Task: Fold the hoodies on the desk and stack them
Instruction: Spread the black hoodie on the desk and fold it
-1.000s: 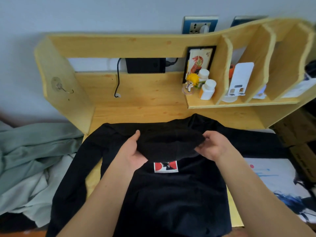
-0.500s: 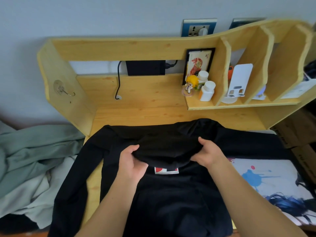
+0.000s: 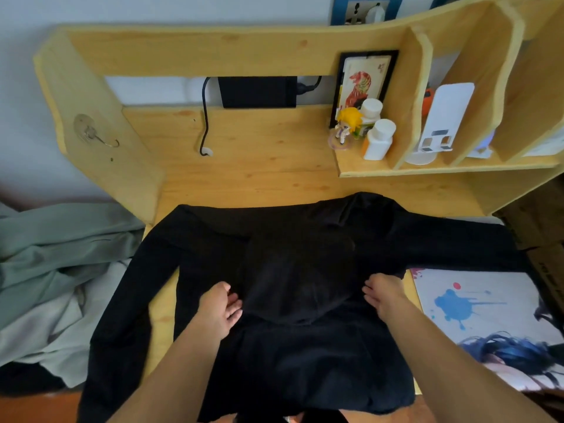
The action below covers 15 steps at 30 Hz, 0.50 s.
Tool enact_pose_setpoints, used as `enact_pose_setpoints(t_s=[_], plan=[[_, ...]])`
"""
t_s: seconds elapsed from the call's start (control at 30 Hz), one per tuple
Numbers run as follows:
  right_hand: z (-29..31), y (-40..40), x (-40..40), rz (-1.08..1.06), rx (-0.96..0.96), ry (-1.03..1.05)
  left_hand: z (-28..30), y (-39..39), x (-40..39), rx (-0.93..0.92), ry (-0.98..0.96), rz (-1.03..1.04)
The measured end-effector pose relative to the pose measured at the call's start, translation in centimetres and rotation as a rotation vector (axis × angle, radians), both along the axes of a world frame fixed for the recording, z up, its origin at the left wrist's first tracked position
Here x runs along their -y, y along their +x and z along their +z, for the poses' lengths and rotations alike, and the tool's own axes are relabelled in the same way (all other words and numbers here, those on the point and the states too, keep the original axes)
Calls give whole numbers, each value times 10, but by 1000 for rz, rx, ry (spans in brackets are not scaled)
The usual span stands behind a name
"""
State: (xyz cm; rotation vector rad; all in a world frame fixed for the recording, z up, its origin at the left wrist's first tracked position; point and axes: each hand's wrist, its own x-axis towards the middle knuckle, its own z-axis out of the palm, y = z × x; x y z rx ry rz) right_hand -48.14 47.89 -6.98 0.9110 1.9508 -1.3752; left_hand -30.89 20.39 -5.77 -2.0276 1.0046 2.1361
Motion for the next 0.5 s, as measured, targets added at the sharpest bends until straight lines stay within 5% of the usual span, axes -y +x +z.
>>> enact_pose_setpoints(t_s=[0.13, 0.3, 0.5], plan=[[0, -26, 19, 226, -247, 248, -16, -22, 18, 56, -142, -205], [-13, -58, 37, 356, -182, 153, -19, -46, 20, 119, -322, -573], [-6, -75, 40, 415, -12, -139, -2, -53, 36, -206, -149, -169]])
